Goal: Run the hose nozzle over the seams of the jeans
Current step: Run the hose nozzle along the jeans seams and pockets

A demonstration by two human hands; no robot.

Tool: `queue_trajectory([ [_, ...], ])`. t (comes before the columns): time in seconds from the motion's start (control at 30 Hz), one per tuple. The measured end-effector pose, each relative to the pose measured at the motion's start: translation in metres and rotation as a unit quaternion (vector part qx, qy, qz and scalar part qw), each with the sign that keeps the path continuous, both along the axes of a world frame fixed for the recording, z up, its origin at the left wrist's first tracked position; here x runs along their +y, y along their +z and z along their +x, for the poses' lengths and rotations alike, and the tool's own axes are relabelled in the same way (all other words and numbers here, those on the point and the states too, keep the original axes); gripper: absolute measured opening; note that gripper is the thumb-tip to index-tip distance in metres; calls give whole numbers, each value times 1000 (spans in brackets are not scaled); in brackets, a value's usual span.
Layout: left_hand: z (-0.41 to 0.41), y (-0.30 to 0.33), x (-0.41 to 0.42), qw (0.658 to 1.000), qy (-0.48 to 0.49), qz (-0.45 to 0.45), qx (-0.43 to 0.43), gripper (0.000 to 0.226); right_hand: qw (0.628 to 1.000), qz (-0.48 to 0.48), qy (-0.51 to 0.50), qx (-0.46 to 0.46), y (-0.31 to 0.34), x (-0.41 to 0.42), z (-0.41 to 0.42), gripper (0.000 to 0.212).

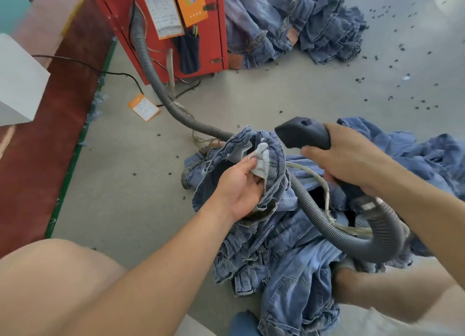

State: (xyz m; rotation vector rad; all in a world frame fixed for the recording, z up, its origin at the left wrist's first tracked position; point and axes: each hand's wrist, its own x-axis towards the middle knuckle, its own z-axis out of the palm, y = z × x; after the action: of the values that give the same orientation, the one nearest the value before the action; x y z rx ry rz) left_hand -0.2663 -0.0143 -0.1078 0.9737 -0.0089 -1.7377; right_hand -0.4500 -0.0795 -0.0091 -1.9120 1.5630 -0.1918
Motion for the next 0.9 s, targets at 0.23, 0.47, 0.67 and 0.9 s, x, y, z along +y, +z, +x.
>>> queue_trajectory([
  [0.23,7,4,2,1000,9,3,7,39,995,48,81,-11,11,14,-15,19],
  [0.47,3,-1,14,999,-35,-10,21,41,993,53,-68,-75,-10,-19,-6,13],
  [0.67,4,-5,18,996,-88,-23,-24,39,985,165,4,-49,-4,-26,-10,15],
  [0.9,0,-5,24,984,-138,-28,-105,40,991,118,-13,-61,-1,-33,2,11],
])
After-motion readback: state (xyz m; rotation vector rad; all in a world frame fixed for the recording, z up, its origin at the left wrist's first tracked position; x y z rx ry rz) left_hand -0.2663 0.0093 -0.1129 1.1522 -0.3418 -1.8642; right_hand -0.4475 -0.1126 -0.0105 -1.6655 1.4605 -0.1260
